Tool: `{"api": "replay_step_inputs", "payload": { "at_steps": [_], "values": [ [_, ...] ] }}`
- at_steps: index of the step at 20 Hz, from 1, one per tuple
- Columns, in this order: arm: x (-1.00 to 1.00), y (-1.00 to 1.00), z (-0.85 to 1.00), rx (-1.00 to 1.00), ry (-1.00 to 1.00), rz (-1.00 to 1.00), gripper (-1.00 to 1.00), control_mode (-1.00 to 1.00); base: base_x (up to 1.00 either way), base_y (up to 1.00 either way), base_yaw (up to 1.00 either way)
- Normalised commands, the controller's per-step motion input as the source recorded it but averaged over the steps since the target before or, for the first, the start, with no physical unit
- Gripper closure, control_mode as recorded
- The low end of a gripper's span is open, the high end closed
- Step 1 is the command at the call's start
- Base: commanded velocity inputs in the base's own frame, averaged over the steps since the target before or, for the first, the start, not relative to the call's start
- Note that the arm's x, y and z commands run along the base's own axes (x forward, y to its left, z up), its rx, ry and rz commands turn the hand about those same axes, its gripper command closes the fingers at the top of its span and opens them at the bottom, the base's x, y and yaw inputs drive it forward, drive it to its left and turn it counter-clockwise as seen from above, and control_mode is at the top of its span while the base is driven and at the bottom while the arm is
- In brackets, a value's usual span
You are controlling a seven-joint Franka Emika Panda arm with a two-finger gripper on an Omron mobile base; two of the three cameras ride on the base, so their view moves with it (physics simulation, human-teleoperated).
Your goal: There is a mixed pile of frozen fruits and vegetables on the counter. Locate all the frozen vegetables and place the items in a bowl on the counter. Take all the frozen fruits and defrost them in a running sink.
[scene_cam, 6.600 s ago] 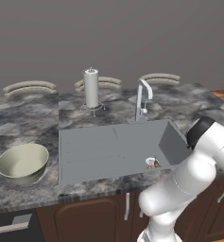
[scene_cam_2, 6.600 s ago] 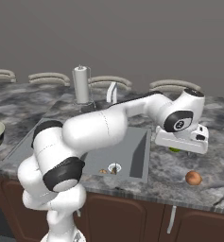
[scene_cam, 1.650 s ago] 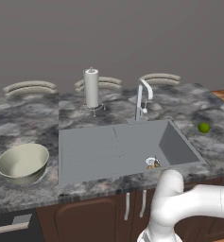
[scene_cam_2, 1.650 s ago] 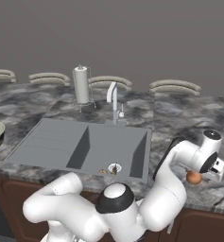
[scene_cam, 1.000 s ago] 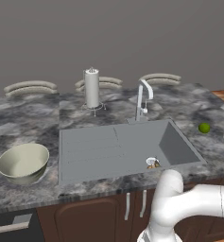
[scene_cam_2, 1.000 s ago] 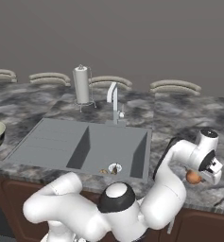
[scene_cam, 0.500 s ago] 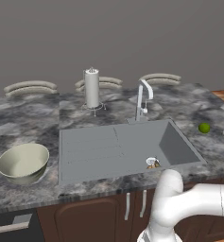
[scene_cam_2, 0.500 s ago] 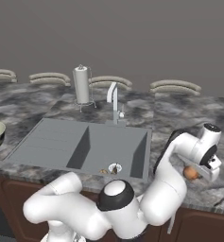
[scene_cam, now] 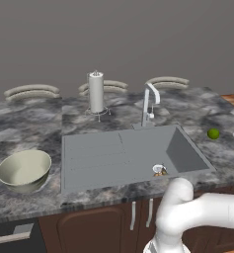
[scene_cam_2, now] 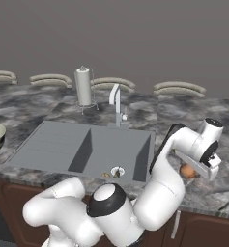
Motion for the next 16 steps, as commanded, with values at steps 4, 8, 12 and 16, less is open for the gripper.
{"api": "replay_step_inputs", "payload": {
  "at_steps": [4, 8, 12, 16],
  "values": [
    [-0.57, 0.41, 0.14, 0.00, -0.20, 0.00, 1.00, -1.00, 0.00, 0.00, 0.00],
    [-0.47, 0.42, 0.29, 0.00, -0.21, 0.00, 1.00, -1.00, 0.00, 0.00, 0.00],
    [-0.44, 0.45, 0.48, 0.00, -0.22, 0.00, 1.00, -1.00, 0.00, 0.00, 0.00],
    [-0.28, 0.51, 0.59, 0.00, -0.17, 0.00, 1.00, -1.00, 0.00, 0.00, 0.00]
  ]
}}
